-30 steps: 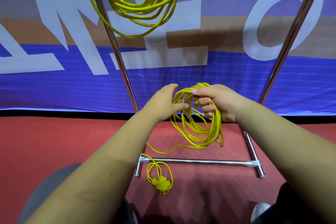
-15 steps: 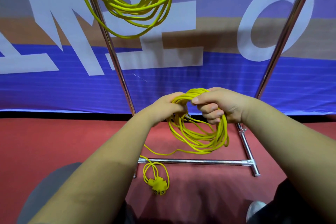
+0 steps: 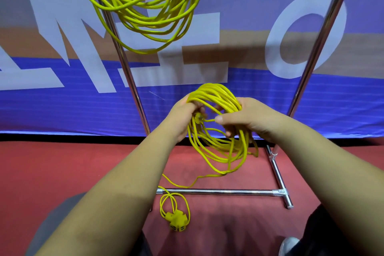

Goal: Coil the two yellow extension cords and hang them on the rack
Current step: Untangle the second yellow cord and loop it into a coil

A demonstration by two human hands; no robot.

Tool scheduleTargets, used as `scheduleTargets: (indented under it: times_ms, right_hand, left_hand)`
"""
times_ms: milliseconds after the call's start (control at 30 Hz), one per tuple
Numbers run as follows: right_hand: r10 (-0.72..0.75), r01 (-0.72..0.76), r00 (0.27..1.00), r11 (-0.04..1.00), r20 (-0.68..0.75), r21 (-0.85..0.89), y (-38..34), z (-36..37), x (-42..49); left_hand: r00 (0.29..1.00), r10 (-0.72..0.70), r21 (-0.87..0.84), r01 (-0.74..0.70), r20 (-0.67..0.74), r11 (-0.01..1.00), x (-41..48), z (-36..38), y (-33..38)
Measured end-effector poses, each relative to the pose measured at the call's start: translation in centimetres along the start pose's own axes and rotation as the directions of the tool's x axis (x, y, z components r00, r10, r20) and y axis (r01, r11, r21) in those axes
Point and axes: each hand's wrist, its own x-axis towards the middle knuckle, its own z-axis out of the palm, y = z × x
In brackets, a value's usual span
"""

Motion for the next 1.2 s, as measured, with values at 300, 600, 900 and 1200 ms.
scheduleTargets:
  times_ms: [300,600,900,1200]
  right_hand:
    - [0.092,-0.104,0.990,0.989,0.105,0.106,-1.1,0.7,-0.6]
    - [0.162,-0.184,0.979,0.966,0.125,0.184,-0.7,1.4,-0.9]
    - [0.174,-0.185,0.982,0.969,0.077,0.166,0.0,1.7,-0.5]
    - [0.143,-0.133,0.986,0.985,-0.091,0.110,0.2,2.1,0.3]
  left_hand:
    - [0.997,0.060,0.169,-0.051,-0.047,0.984,-0.1,-0.2,1.0]
    - [0.998,0.056,0.297,-0.045,-0.029,0.954,-1.1,-0.1,0.4]
    - [0.987,0.132,0.416,-0.160,0.096,0.895,-1.4,-0.3,0.5]
    - [0.998,-0.032,0.537,0.001,0.049,0.844,-1.1,-0.9,-2.3]
